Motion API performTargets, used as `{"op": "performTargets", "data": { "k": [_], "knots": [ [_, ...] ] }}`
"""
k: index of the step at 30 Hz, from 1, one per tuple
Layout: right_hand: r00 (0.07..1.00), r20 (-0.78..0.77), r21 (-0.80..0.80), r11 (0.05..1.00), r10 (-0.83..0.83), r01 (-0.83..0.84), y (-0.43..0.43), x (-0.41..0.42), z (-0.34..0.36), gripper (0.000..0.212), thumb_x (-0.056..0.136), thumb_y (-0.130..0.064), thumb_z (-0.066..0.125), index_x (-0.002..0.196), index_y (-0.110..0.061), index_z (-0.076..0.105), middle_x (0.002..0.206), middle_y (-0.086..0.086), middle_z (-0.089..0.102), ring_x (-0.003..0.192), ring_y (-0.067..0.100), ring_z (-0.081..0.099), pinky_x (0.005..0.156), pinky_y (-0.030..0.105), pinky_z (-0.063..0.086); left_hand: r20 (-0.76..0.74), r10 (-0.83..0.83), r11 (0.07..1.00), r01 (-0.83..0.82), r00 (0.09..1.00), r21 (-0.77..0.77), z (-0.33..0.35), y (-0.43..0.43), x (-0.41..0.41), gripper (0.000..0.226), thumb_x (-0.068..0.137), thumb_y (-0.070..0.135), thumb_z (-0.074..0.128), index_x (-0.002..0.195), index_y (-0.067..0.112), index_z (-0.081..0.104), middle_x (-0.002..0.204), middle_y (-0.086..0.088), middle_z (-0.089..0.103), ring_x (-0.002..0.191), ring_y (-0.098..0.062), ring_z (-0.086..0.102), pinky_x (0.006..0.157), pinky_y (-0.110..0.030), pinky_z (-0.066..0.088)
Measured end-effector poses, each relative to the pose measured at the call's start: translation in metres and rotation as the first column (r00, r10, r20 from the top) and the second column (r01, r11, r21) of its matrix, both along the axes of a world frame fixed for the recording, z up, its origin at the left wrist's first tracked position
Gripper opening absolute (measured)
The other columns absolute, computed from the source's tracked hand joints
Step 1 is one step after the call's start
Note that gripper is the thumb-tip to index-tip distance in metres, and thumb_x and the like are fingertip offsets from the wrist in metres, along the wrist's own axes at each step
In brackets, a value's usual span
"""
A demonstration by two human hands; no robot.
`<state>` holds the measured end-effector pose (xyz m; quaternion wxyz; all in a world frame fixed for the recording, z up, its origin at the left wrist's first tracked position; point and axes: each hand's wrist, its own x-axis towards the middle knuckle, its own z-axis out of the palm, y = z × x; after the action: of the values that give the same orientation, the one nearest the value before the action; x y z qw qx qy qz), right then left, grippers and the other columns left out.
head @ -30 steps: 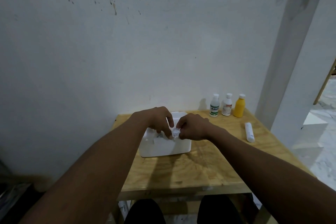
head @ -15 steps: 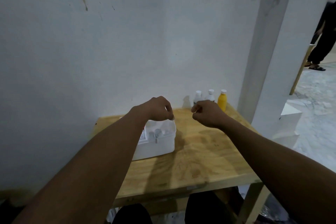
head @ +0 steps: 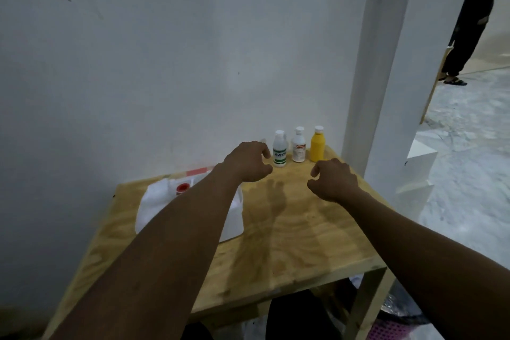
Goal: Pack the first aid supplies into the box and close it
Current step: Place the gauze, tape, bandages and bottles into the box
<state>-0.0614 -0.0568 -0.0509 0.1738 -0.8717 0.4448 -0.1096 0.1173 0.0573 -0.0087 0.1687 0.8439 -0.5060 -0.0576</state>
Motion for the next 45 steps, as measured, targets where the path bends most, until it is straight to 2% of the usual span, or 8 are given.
{"op": "performTargets", "data": {
  "k": [7, 12, 16, 21, 32, 40, 42, 45],
  "knots": [
    [0.983, -0.157, 0.028, 0.995, -0.09, 0.096, -0.037, 0.001, -0.034, 0.042, 0.085, -0.037, 0.062, 0.122, -0.021, 0.052, 0.138, 0.013, 0.035, 0.128, 0.039, 0.036, 0.099, 0.052, 0.041, 0.027, 0.02, 1.0, -0.02, 0.999, 0.019, -0.025, -0.056, 0.012, 0.078, 0.085, 0.035, 0.072, 0.152, 0.025, 0.035, 0.151, -0.009, 0.037, 0.135, -0.031, 0.041, 0.107, -0.047, 0.044],
    [0.98, -0.193, -0.024, 0.999, -0.049, 0.045, -0.059, 0.007, -0.051, 0.028, 0.088, -0.026, 0.053, 0.115, -0.018, 0.054, 0.125, 0.011, 0.047, 0.116, 0.033, 0.046, 0.092, 0.047, 0.05, 0.089, -0.035, 0.999, 0.032, 0.995, 0.029, -0.034, -0.092, 0.026, 0.088, 0.088, 0.035, 0.069, 0.158, 0.029, 0.015, 0.167, -0.002, 0.009, 0.146, -0.035, 0.025, 0.111, -0.051, 0.039],
    [0.974, -0.226, -0.072, 0.997, -0.029, 0.013, -0.067, 0.014, -0.05, 0.026, 0.085, -0.017, 0.059, 0.111, -0.015, 0.057, 0.118, 0.01, 0.052, 0.11, 0.028, 0.051, 0.086, 0.043, 0.054, 0.142, -0.038, 0.999, 0.032, 0.989, 0.044, -0.034, -0.113, 0.03, 0.076, 0.09, 0.032, 0.066, 0.155, 0.025, 0.027, 0.16, -0.004, 0.028, 0.138, -0.033, 0.039, 0.1, -0.049, 0.047],
    [0.963, -0.271, -0.077, 0.997, -0.003, -0.019, -0.068, 0.017, -0.046, 0.034, 0.082, -0.017, 0.066, 0.115, -0.014, 0.056, 0.119, 0.011, 0.051, 0.111, 0.029, 0.051, 0.086, 0.043, 0.054, 0.22, 0.001, 0.998, 0.014, 0.976, -0.067, -0.025, -0.114, 0.028, 0.041, 0.093, 0.018, 0.061, 0.132, 0.019, 0.051, 0.124, -0.009, 0.053, 0.106, -0.031, 0.059, 0.079, -0.038, 0.047],
    [0.979, 0.167, -0.013, 0.993, 0.117, -0.116, -0.027, 0.026, -0.011, 0.03, 0.095, -0.03, 0.055, 0.116, -0.013, 0.044, 0.101, 0.01, 0.061, 0.085, 0.03, 0.06, 0.067, 0.034, 0.042, 0.107, -0.002, 0.981, 0.023, 0.994, -0.192, 0.023, -0.061, 0.027, 0.032, 0.09, 0.026, 0.07, 0.119, 0.014, 0.066, 0.126, -0.009, 0.065, 0.109, -0.027, 0.062, 0.087, -0.035, 0.051],
    [0.874, 0.397, -0.047, 0.958, 0.279, -0.284, 0.048, 0.055, 0.064, 0.017, 0.079, -0.019, 0.072, 0.093, -0.01, 0.074, 0.103, 0.006, 0.071, 0.094, 0.018, 0.064, 0.077, 0.027, 0.05, 0.085, 0.09, 0.971, -0.068, 0.992, -0.23, 0.081, 0.025, 0.049, 0.029, 0.086, 0.032, 0.075, 0.109, 0.015, 0.07, 0.125, -0.011, 0.06, 0.11, -0.029, 0.061, 0.092, -0.042, 0.056],
    [0.842, 0.442, -0.05, 0.945, 0.31, -0.322, 0.068, 0.062, 0.075, 0.016, 0.08, -0.017, 0.07, 0.094, -0.01, 0.075, 0.102, 0.005, 0.071, 0.092, 0.016, 0.062, 0.074, 0.025, 0.047, 0.052, 0.123, 0.967, -0.107, 0.991, -0.233, 0.09, 0.048, 0.055, 0.028, 0.085, 0.031, 0.077, 0.107, 0.015, 0.07, 0.122, -0.011, 0.061, 0.103, -0.029, 0.065, 0.087, -0.044, 0.059],
    [0.828, 0.41, -0.072, 0.919, 0.382, -0.388, 0.096, 0.072, 0.084, 0.019, 0.08, -0.02, 0.072, 0.098, -0.014, 0.071, 0.104, 0.002, 0.067, 0.093, 0.015, 0.059, 0.074, 0.024, 0.044, -0.007, 0.148, 0.967, -0.146, 0.989, -0.208, 0.097, 0.078, 0.063, 0.026, 0.085, 0.025, 0.079, 0.105, 0.013, 0.07, 0.113, -0.01, 0.061, 0.084, -0.023, 0.068, 0.061, -0.026, 0.059]
  ]
}}
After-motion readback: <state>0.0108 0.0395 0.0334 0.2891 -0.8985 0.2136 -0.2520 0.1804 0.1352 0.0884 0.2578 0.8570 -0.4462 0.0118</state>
